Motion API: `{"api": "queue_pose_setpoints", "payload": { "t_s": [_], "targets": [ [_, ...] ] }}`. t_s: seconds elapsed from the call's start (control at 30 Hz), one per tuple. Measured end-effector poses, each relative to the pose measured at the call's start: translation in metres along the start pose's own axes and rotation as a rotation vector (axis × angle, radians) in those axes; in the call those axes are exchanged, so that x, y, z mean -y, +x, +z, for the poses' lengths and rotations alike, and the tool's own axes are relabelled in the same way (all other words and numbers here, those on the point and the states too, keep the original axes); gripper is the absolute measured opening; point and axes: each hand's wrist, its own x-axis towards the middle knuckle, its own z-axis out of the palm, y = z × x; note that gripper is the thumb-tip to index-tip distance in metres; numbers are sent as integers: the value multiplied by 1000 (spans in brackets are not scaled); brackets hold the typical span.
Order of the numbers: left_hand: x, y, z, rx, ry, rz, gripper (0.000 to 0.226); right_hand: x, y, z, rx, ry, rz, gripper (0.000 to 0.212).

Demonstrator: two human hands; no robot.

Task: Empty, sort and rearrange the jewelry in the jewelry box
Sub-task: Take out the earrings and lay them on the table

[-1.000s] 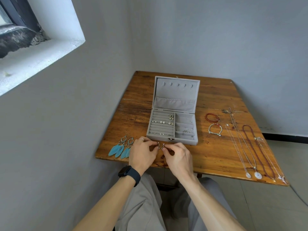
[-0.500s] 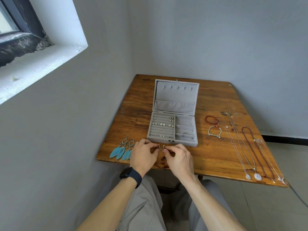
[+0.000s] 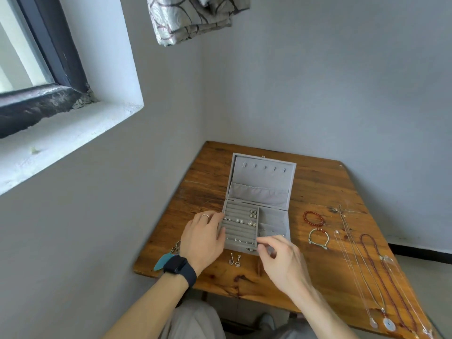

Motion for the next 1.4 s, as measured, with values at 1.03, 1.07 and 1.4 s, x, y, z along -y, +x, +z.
{"api": "queue_pose_setpoints", "payload": {
  "t_s": [1.03, 1.07, 1.4],
  "targets": [
    [-1, 26, 57, 345, -12, -57, 61, -7, 104, -1, 48, 240, 267, 13],
    [-1, 25, 57, 344, -6, -53, 60, -6, 93, -6, 25, 308, 275, 12],
    [-6, 26, 44, 163, 105, 34, 58, -39, -38, -20, -16, 719, 336, 12]
  ]
}}
